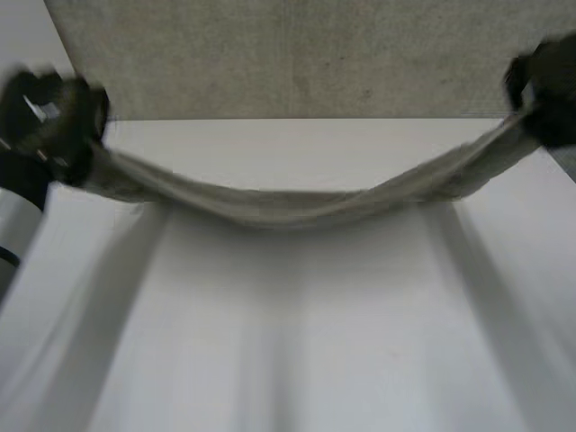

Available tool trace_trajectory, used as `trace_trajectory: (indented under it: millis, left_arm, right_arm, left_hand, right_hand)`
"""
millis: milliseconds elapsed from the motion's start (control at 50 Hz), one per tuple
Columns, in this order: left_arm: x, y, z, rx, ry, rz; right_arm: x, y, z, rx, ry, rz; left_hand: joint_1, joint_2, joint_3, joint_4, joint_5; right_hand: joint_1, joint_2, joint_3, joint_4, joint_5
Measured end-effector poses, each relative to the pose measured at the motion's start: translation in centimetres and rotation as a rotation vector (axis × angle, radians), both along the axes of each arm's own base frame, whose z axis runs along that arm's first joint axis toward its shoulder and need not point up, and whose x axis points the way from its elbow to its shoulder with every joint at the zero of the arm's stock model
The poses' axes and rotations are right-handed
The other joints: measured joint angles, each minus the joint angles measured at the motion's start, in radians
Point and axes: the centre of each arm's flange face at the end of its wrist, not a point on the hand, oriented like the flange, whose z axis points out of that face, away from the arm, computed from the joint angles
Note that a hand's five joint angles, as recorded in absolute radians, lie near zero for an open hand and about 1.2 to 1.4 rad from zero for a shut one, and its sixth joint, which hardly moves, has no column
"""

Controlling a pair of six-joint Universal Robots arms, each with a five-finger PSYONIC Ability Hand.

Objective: Fold the towel.

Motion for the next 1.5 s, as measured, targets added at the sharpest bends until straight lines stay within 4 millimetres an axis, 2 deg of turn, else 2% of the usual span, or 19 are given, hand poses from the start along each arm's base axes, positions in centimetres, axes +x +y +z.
trace_trajectory:
  millis: [80,160,280,380,500,600,700,760,820,860,900,960,1000,1100,1200,1240,1300,1360,1500]
  left_arm:
    - [0.1,1.1,2.9,-0.068,0.009,-0.014]
    - [-0.1,0.4,2.5,-0.024,-0.003,-0.021]
    - [-1.1,-3.0,-2.3,0.182,-0.045,-0.035]
    - [-2.5,-6.5,-7.6,0.379,-0.111,-0.049]
    - [-4.6,-10.6,-9.8,0.412,-0.191,-0.056]
    - [-6.2,-13.4,-7.2,0.282,-0.177,-0.037]
    - [-7.3,-15.2,0.7,-0.061,0.006,-0.003]
    - [-6.8,-14.4,5.9,-0.250,0.147,-0.005]
    - [-6.1,-13.2,8.8,-0.336,0.233,-0.027]
    - [-5.8,-12.7,9.3,-0.335,0.256,-0.047]
    - [-5.7,-12.6,8.6,-0.285,0.256,-0.068]
    - [-5.8,-12.8,5.7,-0.148,0.225,-0.093]
    - [-6.0,-13.0,2.7,-0.027,0.192,-0.101]
    - [-5.9,-11.8,-7.8,0.328,0.096,-0.093]
    - [-4.9,-9.4,-14.7,0.503,0.020,-0.066]
    - [-4.4,-8.6,-16.3,0.535,-0.015,-0.055]
    - [-3.5,-7.3,-17.4,0.552,-0.080,-0.040]
    - [-2.5,-5.8,-16.8,0.532,-0.136,-0.032]
    - [-0.9,-2.2,-11.6,0.399,-0.148,-0.053]
  right_arm:
    - [-1.3,0.7,3.3,-0.045,0.012,-0.021]
    - [-2.7,-0.7,3.4,0.021,0.043,-0.034]
    - [-1.9,-3.6,-0.5,0.196,0.148,0.012]
    - [1.0,-5.4,-5.2,0.309,0.315,0.029]
    - [4.0,-8.1,-8.4,0.302,0.411,0.026]
    - [6.0,-10.8,-7.3,0.140,0.365,-0.004]
    - [7.2,-13.4,-0.8,-0.262,0.129,-0.094]
    - [6.6,-12.3,4.0,-0.468,-0.009,-0.115]
    - [6.0,-11.2,5.9,-0.534,-0.063,-0.116]
    - [5.8,-10.8,5.7,-0.510,-0.065,-0.109]
    - [5.7,-10.7,4.4,-0.434,-0.043,-0.091]
    - [5.8,-10.4,1.1,-0.258,0.017,-0.050]
    - [6.0,-10.0,-1.7,-0.122,0.067,-0.018]
    - [6.2,-8.0,-9.5,0.179,0.210,0.056]
    - [5.7,-6.0,-14.5,0.327,0.297,0.083]
    - [5.4,-5.5,-15.6,0.360,0.312,0.086]
    - [4.6,-4.9,-16.7,0.396,0.320,0.075]
    - [3.2,-4.3,-15.9,0.388,0.306,0.050]
    - [-0.4,-1.9,-9.9,0.270,0.242,-0.010]
  left_hand:
    - [0.000,0.000,0.000,0.000,0.000]
    - [0.000,0.000,0.000,0.000,0.000]
    - [0.000,0.000,0.000,0.000,0.000]
    - [0.000,0.000,0.000,0.000,0.000]
    - [0.000,0.000,0.001,0.000,0.000]
    - [0.000,0.000,0.001,0.001,0.000]
    - [0.000,0.000,0.001,0.001,0.000]
    - [0.000,0.000,0.001,0.001,0.000]
    - [0.000,0.000,0.001,0.001,0.007]
    - [0.000,0.000,0.001,0.001,0.009]
    - [0.000,0.000,0.001,0.001,0.009]
    - [0.000,0.000,0.001,0.001,0.009]
    - [0.000,0.000,0.001,0.001,0.009]
    - [0.000,0.000,0.001,0.001,0.009]
    - [0.000,0.000,0.001,0.001,0.009]
    - [0.000,0.000,0.001,0.001,0.009]
    - [0.000,0.000,0.001,0.001,0.009]
    - [0.000,0.000,0.001,0.001,0.009]
    - [0.000,0.000,0.001,0.001,0.009]
  right_hand:
    - [0.000,0.000,0.000,0.000,0.000]
    - [0.000,0.000,0.000,0.000,0.000]
    - [0.000,0.000,0.000,0.000,0.000]
    - [0.000,0.000,0.000,0.000,0.000]
    - [0.000,0.000,0.000,0.000,0.000]
    - [0.000,0.000,0.000,0.000,0.000]
    - [0.000,0.000,0.000,0.000,0.000]
    - [0.000,0.000,0.000,0.000,0.000]
    - [0.000,0.000,0.000,0.000,0.000]
    - [0.000,0.000,0.000,0.000,0.000]
    - [0.000,0.000,0.000,0.000,0.000]
    - [0.000,0.000,0.000,0.000,0.000]
    - [0.000,0.000,0.000,0.000,0.000]
    - [0.000,0.000,0.000,0.000,0.000]
    - [0.000,0.000,0.000,0.000,0.000]
    - [0.000,0.000,0.000,0.000,0.000]
    - [0.000,0.000,0.000,0.000,0.000]
    - [0.000,0.000,0.000,0.000,0.000]
    - [0.000,0.000,0.000,0.000,0.000]
